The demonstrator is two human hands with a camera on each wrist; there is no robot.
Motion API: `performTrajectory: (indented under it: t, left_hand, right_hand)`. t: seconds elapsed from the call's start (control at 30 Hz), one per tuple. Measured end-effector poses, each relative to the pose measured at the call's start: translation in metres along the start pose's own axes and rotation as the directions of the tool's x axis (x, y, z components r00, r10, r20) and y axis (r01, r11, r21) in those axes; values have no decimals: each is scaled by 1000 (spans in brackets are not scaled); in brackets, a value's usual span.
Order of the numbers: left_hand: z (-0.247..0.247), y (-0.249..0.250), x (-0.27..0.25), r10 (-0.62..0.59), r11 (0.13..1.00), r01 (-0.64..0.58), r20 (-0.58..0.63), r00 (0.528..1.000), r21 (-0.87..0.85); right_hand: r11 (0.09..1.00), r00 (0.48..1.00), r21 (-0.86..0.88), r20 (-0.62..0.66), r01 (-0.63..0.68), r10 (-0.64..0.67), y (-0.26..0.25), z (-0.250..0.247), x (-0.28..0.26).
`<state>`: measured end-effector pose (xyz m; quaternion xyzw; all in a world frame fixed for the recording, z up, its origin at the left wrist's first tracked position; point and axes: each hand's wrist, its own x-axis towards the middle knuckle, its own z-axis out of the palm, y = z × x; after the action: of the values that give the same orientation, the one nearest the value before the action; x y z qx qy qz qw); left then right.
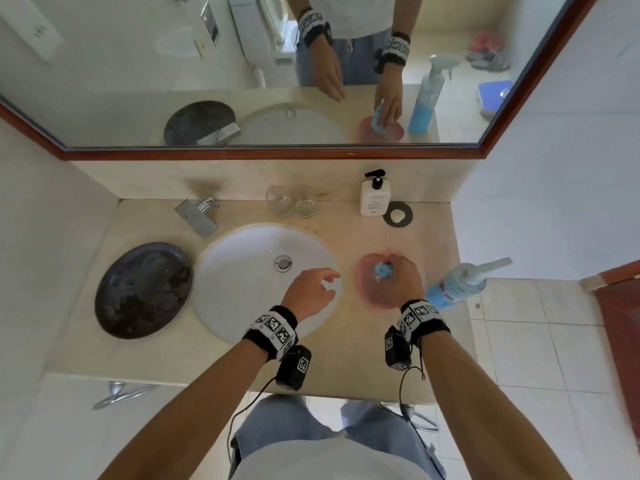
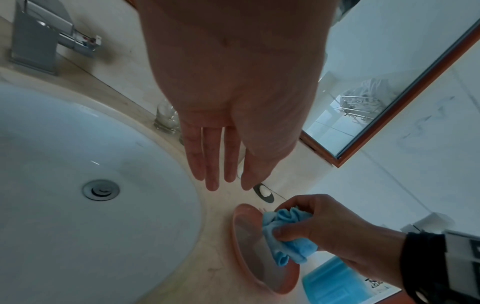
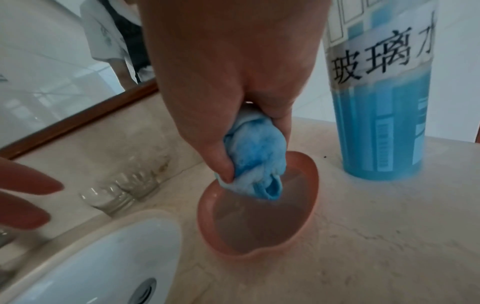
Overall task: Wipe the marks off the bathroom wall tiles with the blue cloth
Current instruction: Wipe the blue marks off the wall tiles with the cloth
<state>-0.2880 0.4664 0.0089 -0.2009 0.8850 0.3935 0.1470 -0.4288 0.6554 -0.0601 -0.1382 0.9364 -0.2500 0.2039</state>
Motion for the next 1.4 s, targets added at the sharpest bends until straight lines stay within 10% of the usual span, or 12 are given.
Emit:
performTrajectory:
  t: [0.6,0.87,1.13,1.4]
  left_hand:
    - [-12,-8,13,21,999,-21,-3,1000,36]
    - [-30,26,1,63,976,-111,-251,966,-185]
    - [-61,34,-58,98,937,-270,-573,814,-223]
    - [-95,0,-133,60,987,-156,-801,596,-42]
  right_hand:
    - [983,993,154,-49,-96,105,-9,-31,-3]
    - [677,985,736,-131,18,115,-47,-71,-39]
    - [207,981,967,172,-151,-88,-120,-60,-48]
    - [269,847,929,348,-255,-401,-236,-25,-96]
